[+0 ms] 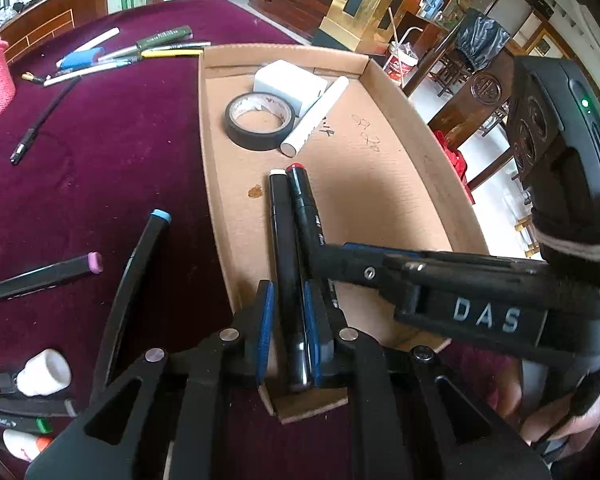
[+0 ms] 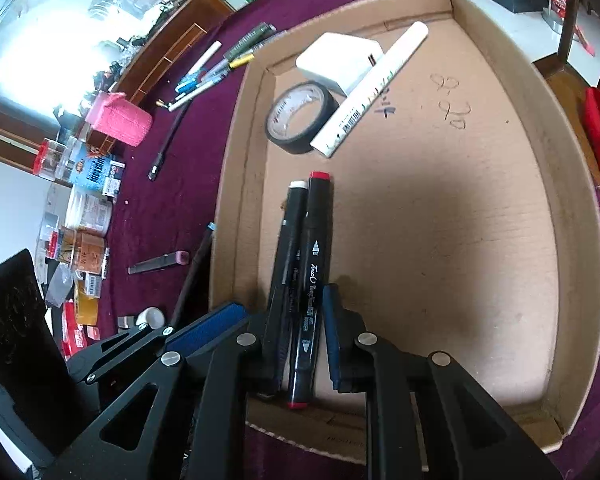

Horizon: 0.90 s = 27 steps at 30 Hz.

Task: Organize rigid objects
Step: 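Lower the markers side by side into the tray and open both tools, then move both tools back to the pile on the carpet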

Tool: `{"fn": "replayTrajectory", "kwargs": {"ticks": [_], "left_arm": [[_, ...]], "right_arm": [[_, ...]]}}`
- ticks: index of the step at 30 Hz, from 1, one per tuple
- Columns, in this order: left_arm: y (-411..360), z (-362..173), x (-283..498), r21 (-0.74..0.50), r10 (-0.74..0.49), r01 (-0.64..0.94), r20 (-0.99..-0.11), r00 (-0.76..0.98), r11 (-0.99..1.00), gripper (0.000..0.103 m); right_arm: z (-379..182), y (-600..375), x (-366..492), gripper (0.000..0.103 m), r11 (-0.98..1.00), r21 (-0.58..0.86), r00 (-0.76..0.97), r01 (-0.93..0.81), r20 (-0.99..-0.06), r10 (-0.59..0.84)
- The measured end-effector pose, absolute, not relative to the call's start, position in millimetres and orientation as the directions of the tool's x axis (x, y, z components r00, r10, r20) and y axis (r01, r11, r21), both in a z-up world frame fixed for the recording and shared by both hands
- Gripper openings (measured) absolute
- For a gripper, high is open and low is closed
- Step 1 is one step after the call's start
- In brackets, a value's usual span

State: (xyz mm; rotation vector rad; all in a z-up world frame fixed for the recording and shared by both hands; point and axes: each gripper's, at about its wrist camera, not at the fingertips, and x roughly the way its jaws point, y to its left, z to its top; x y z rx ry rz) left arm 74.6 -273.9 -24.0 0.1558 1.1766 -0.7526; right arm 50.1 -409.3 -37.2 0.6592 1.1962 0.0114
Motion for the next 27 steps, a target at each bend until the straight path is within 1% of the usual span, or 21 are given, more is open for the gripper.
{"fn": "replayTrajectory", "kwargs": {"ticks": [6, 10, 12, 14, 16, 21, 25, 27], "left_arm": [[-252, -6, 64, -0.275, -0.474, 0.603, -0.858, 0.197, 0.749, 0.013], [-228, 5, 54, -0.281, -0.485, 0.592, -0.847, 0.217, 0.755, 0.013], [-217, 8, 49, -0.279, -0.485, 0.586, -0.844, 0.228, 0.761, 0.016], [-202, 11, 45, -0.283, -0.488, 0.571, -0.839, 0.243, 0.771, 0.026], [-184, 13, 40, -0.284, -0.488, 0.556, -0.834, 0.258, 0.781, 0.028], [-137, 13, 33, -0.284, -0.472, 0.502, -0.829, 0.3, 0.817, 0.029], [-82, 8, 29, -0.287, -0.445, 0.429, -0.832, 0.332, 0.856, 0.029], [-57, 3, 29, -0.288, -0.433, 0.398, -0.832, 0.346, 0.871, 0.029]], "right_arm": [[-19, -401, 38, 0.015, 0.807, 0.501, 0.423, 0.314, -0.834, 0.353], [-10, -382, 29, 0.021, 0.809, 0.513, 0.432, 0.286, -0.823, 0.369], [-6, -366, 24, 0.021, 0.813, 0.522, 0.43, 0.258, -0.816, 0.388], [-3, -352, 22, 0.021, 0.818, 0.527, 0.423, 0.231, -0.811, 0.404], [-2, -334, 22, 0.021, 0.826, 0.53, 0.402, 0.193, -0.811, 0.426], [-3, -296, 24, 0.022, 0.843, 0.523, 0.359, 0.126, -0.816, 0.452], [-7, -278, 23, 0.026, 0.85, 0.518, 0.329, 0.097, -0.823, 0.463], [-8, -272, 21, 0.027, 0.853, 0.514, 0.32, 0.088, -0.826, 0.464]]}}
